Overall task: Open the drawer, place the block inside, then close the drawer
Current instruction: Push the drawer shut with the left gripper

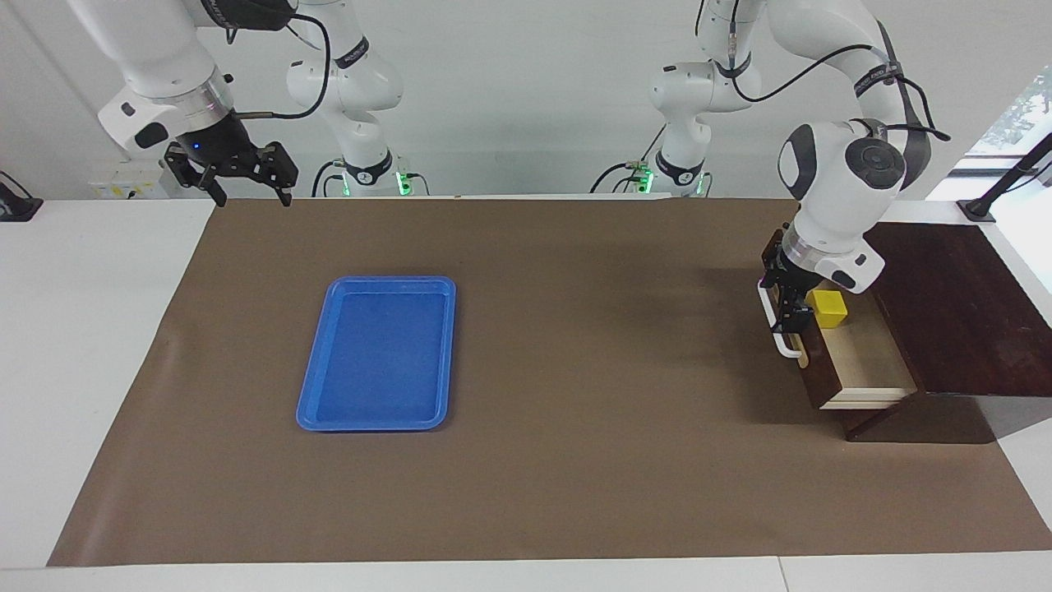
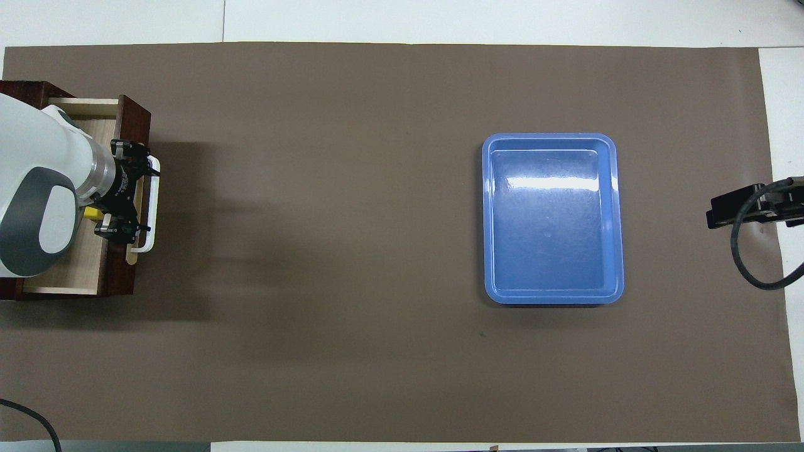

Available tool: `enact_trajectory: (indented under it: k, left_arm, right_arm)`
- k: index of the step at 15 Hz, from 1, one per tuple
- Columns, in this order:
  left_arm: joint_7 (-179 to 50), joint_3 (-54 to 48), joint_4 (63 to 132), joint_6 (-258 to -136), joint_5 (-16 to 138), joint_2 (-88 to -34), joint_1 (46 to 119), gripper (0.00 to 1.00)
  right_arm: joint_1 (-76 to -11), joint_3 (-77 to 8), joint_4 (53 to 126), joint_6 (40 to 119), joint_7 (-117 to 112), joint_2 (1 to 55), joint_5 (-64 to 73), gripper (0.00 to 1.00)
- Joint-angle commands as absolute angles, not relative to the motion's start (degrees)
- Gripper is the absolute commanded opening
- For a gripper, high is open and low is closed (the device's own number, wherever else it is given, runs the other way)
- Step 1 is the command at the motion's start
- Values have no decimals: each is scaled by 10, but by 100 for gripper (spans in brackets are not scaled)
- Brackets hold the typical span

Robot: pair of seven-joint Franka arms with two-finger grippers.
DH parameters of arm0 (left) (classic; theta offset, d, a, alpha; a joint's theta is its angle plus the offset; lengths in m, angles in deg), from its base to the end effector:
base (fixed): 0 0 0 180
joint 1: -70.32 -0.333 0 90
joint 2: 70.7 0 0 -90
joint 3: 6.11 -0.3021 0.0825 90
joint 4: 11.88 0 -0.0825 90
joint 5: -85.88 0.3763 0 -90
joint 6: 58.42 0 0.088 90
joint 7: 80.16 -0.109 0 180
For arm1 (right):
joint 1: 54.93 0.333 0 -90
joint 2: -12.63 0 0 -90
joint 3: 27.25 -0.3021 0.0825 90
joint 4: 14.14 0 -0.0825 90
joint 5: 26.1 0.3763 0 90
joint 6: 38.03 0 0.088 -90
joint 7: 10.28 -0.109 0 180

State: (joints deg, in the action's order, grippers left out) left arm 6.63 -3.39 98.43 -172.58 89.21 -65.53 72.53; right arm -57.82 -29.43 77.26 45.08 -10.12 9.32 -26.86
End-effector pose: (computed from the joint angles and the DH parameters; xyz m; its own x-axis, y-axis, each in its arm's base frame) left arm 0.5683 -0.0448 0.4282 0.1660 0.9850 0.0468 0.9860 -0.1649 -0.0261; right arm 0.5164 -0.0074 0.6181 0.9962 -0.0114 -0.0869 -0.0101 -0.9998 0.0152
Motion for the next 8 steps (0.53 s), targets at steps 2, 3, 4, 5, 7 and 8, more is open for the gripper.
enact_trajectory:
  k: [2,3,4,5,7,8]
  left_arm:
    - [21,-35,998,-1746,894,-667,690,100]
    - [11,-36,998,-1750,894,-667,681,100]
    - [0,-36,997,-1750,895,-666,672,100]
    - [-9,-36,995,-1751,898,-665,665,100]
    - [-16,-36,992,-1752,923,-664,650,100]
    - [-22,-36,987,-1752,926,-663,644,100]
  right_arm:
    - [-587,-299,769,444,-105,91,-258,100]
    - [-585,-299,770,446,-107,90,-258,100]
    - [-584,-299,770,446,-108,90,-258,100]
    - [-584,-299,769,446,-107,90,-258,100]
    - [-590,-299,768,446,-105,91,-257,100]
    - [-590,-299,768,446,-105,91,-257,100]
